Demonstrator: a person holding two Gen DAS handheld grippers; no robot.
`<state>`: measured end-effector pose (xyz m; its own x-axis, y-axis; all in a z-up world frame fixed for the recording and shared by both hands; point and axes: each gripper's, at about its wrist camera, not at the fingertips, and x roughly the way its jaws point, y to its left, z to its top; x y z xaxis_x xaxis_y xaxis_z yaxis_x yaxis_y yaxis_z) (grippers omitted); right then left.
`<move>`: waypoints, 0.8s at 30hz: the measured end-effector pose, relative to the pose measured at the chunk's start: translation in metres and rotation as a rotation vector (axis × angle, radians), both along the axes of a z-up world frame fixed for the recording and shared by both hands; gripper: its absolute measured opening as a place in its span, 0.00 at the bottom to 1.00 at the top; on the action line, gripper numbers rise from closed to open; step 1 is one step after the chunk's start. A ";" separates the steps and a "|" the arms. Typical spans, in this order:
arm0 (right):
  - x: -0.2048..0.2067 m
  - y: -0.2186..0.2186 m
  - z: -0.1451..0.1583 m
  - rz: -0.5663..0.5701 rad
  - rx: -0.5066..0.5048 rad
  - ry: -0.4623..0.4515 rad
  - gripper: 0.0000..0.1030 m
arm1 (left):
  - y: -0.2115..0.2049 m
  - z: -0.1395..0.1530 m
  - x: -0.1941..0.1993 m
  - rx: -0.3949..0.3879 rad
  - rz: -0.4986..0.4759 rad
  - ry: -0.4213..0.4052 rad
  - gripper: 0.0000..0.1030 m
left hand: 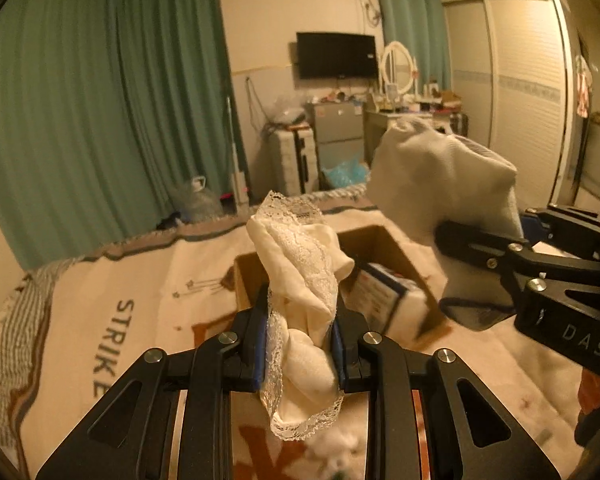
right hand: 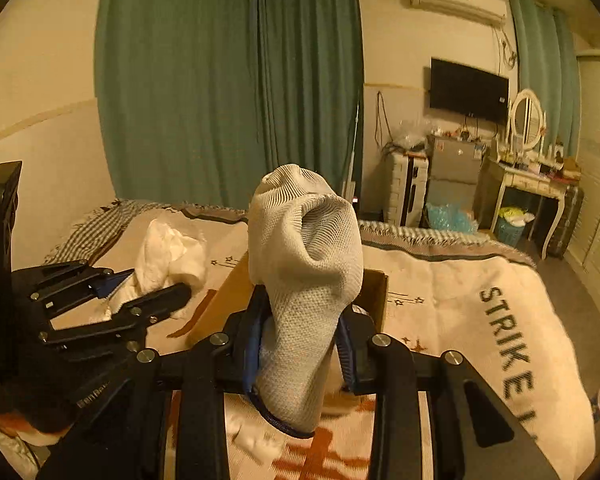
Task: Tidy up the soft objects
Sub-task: 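Carry the lace cloth and sock into the box and release both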
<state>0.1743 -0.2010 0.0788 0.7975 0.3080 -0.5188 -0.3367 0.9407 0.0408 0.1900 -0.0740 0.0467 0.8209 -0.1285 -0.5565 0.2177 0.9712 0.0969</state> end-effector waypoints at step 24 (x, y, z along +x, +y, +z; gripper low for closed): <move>0.061 -0.017 -0.033 -0.087 0.022 0.077 0.65 | -0.007 -0.025 0.023 0.069 0.066 0.009 0.78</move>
